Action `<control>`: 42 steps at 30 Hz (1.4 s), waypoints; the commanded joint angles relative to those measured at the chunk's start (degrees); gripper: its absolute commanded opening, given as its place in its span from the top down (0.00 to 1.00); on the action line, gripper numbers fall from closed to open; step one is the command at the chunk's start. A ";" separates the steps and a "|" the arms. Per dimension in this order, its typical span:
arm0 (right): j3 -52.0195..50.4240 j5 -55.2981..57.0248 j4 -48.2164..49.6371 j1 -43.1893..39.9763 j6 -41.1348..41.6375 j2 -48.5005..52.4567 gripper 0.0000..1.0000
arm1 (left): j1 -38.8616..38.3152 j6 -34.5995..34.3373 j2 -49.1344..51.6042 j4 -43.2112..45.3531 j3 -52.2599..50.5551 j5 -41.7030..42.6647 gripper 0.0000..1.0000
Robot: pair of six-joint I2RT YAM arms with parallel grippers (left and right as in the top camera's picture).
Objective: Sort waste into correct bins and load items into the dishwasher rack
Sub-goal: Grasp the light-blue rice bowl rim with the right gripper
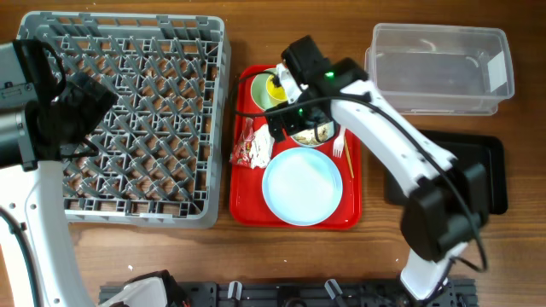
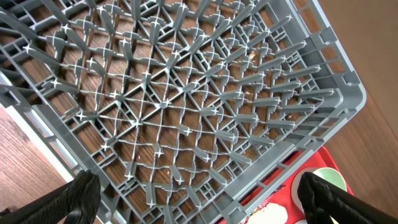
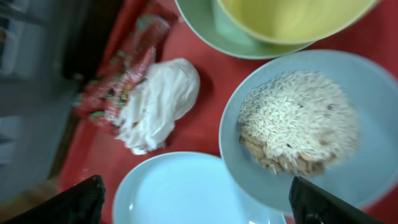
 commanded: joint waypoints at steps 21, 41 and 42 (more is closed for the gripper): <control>-2.93 16.31 5.49 5.31 5.31 9.64 0.69 | 0.31 -0.57 -0.26 0.07 0.26 0.07 0.00; -2.60 25.22 1.88 5.38 14.16 7.74 0.96 | 0.31 -0.57 -0.26 0.07 0.26 0.07 0.00; -1.86 26.21 0.94 5.38 14.45 7.19 0.96 | 0.31 -0.57 -0.24 0.07 0.26 0.04 0.00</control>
